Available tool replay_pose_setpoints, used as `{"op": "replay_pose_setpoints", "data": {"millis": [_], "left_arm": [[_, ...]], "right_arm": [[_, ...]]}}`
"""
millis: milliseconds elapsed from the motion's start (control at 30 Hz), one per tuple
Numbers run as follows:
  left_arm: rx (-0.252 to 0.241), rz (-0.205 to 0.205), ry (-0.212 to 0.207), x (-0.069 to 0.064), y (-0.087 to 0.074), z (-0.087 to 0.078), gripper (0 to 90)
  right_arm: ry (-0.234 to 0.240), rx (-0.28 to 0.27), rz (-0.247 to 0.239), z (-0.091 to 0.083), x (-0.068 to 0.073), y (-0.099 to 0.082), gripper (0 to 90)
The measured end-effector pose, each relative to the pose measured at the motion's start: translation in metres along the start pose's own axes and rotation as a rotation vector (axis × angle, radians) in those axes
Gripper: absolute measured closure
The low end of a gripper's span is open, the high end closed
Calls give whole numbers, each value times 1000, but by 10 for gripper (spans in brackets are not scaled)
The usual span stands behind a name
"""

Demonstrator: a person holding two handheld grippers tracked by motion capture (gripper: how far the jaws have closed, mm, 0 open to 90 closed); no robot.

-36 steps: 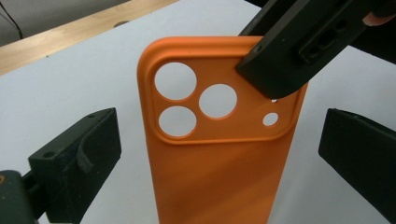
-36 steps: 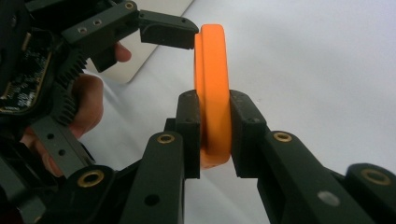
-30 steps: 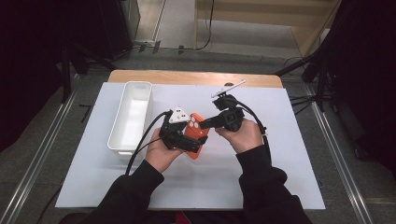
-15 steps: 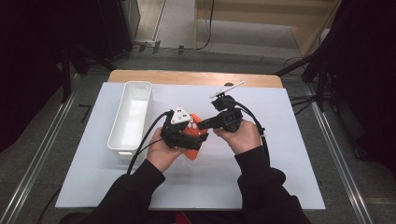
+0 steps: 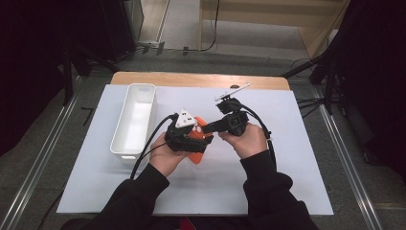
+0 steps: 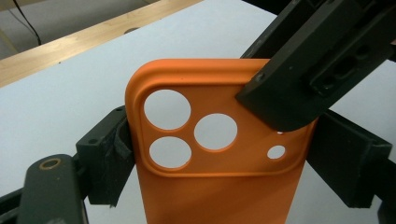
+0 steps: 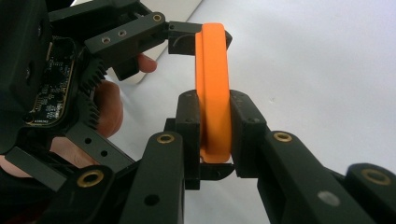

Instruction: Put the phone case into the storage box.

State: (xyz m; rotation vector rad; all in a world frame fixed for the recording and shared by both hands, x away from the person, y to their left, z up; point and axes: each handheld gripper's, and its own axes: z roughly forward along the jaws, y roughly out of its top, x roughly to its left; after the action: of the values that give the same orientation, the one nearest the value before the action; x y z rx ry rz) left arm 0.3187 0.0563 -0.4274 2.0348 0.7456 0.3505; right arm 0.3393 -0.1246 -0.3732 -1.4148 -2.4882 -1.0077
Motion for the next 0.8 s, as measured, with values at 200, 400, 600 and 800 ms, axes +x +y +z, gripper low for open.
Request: {"op": "replay_pose_setpoints", "data": {"millis": [200, 400, 600, 800], "left_arm": [[23, -11, -26, 2, 1, -1, 161], [21, -22, -46, 3, 3, -3, 162], [25, -23, -61, 3, 5, -6, 161], [28, -25, -74, 2, 6, -6, 161]], "right_arm": [[9, 3, 3, 0, -1, 0, 736], [26, -4, -3, -2, -1, 0, 717], [32, -26, -8, -10, -1, 0, 657], [43, -50, -15, -20, -2, -2, 612]]}}
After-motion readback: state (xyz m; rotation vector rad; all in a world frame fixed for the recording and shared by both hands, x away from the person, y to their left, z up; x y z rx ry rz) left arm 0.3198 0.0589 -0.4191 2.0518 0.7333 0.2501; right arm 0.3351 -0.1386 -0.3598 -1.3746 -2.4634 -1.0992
